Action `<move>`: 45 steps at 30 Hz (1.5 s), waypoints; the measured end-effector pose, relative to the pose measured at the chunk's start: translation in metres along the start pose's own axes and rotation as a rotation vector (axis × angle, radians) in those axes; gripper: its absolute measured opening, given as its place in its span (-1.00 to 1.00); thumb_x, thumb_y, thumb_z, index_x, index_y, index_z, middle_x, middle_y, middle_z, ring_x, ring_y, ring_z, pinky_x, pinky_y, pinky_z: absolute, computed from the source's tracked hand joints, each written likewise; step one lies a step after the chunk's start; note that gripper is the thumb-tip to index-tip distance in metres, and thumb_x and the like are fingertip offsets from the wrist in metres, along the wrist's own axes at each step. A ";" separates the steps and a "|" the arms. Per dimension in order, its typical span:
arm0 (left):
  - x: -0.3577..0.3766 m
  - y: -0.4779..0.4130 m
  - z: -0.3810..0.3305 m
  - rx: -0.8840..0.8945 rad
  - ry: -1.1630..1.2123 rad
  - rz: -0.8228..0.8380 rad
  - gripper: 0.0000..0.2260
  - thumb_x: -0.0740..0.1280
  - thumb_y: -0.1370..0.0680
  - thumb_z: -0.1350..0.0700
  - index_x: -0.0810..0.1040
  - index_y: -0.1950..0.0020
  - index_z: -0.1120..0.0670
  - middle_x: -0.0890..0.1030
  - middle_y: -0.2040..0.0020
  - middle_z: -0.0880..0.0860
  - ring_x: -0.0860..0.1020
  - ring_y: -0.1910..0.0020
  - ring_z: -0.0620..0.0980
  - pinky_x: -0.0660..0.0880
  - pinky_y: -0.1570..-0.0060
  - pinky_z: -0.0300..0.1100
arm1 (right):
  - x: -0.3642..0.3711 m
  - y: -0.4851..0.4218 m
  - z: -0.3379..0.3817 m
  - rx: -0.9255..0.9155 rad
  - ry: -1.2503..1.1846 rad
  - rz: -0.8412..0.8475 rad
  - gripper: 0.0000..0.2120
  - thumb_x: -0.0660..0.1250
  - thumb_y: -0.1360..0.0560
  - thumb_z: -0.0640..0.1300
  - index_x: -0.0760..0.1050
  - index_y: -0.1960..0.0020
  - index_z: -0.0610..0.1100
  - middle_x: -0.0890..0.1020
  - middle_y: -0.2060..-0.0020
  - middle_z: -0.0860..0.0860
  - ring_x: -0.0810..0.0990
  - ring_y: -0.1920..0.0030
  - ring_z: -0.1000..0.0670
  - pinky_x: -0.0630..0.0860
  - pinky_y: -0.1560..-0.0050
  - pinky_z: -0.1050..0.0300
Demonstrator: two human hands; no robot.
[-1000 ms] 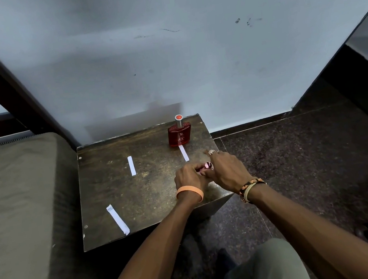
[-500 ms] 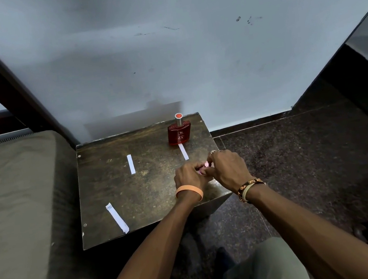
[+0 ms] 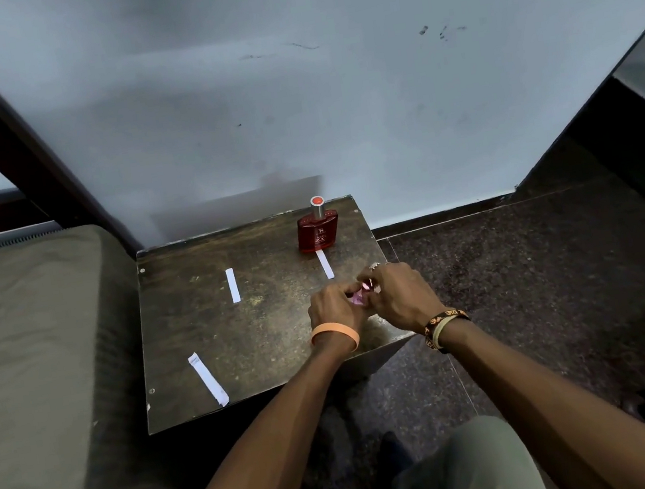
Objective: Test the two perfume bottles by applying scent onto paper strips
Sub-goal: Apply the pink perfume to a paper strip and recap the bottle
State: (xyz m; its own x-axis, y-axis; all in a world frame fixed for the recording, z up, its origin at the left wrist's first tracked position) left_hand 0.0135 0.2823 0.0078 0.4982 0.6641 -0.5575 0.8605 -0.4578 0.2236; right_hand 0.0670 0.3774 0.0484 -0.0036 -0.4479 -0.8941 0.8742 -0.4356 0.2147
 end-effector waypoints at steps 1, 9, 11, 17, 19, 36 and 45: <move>0.001 0.000 0.002 -0.003 0.003 -0.001 -0.84 0.48 -0.38 0.05 0.69 0.06 -0.04 0.70 0.14 0.05 0.64 0.13 0.06 0.55 0.13 -0.14 | -0.001 0.000 -0.002 0.017 0.019 -0.010 -0.74 0.40 -0.51 -0.04 0.59 -0.18 -0.05 0.68 0.00 -0.09 0.64 -0.03 -0.15 0.58 -0.01 -0.06; 0.001 0.000 0.001 0.006 0.023 -0.010 -0.82 0.51 -0.34 0.04 0.70 0.07 -0.04 0.71 0.17 0.01 0.64 0.17 0.00 0.55 0.15 -0.15 | 0.003 0.000 0.000 -0.026 0.099 0.006 -0.77 0.34 -0.54 -0.06 0.53 -0.17 -0.10 0.65 -0.02 -0.13 0.63 -0.04 -0.21 0.58 0.01 -0.13; 0.002 0.000 0.001 0.003 0.013 -0.013 -0.82 0.53 -0.32 0.03 0.70 0.10 -0.04 0.70 0.20 0.00 0.64 0.20 -0.01 0.54 0.19 -0.16 | 0.002 -0.001 0.001 -0.040 0.149 -0.019 -0.82 0.36 -0.54 -0.08 0.54 -0.11 -0.12 0.65 0.04 -0.13 0.64 0.01 -0.20 0.59 0.05 -0.11; 0.002 -0.001 0.002 -0.002 0.010 -0.019 -0.82 0.52 -0.32 0.05 0.70 0.08 -0.05 0.71 0.18 0.02 0.64 0.16 0.01 0.52 0.18 -0.18 | 0.004 -0.001 0.001 -0.041 0.145 -0.054 -0.86 0.36 -0.53 -0.09 0.52 -0.03 -0.13 0.64 0.10 -0.11 0.64 0.08 -0.18 0.60 0.10 -0.11; 0.003 -0.001 0.002 0.009 0.012 -0.022 -0.84 0.51 -0.33 0.06 0.69 0.10 -0.04 0.71 0.18 0.01 0.64 0.17 0.01 0.56 0.16 -0.14 | 0.007 0.000 -0.001 -0.034 0.120 -0.049 -0.87 0.35 -0.54 -0.09 0.50 -0.02 -0.13 0.63 0.10 -0.11 0.63 0.08 -0.19 0.59 0.10 -0.12; 0.013 0.000 0.013 0.056 0.036 0.182 -0.60 0.31 -0.48 0.30 0.49 -0.32 0.10 0.60 -0.20 0.14 0.56 -0.19 0.04 0.44 -0.19 -0.21 | 0.037 0.011 -0.036 0.350 -0.409 -0.111 -0.59 0.46 -0.47 -0.09 0.53 -0.29 -0.13 0.66 -0.10 -0.06 0.62 -0.09 -0.05 0.57 -0.12 -0.02; 0.015 -0.002 0.023 0.033 0.113 0.220 -0.64 0.29 -0.50 0.29 0.53 -0.28 0.07 0.61 -0.20 0.09 0.56 -0.19 0.01 0.42 -0.18 -0.27 | 0.079 0.021 -0.057 0.543 -0.752 -0.155 -0.71 0.55 -0.34 -0.10 0.64 -0.06 -0.02 0.71 0.15 0.09 0.68 0.12 0.04 0.63 0.01 -0.14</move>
State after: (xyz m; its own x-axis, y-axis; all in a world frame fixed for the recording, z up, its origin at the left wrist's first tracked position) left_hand 0.0168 0.2789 -0.0194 0.6834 0.6074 -0.4049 0.7270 -0.6165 0.3023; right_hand 0.1130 0.3773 -0.0397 -0.5793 -0.6588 -0.4800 0.4919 -0.7521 0.4385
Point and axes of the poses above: each hand's wrist, its own y-axis away from the middle knuckle, its own x-axis out of the palm, z = x × y, the point moved 8 cm from there along -y, towards the middle knuckle
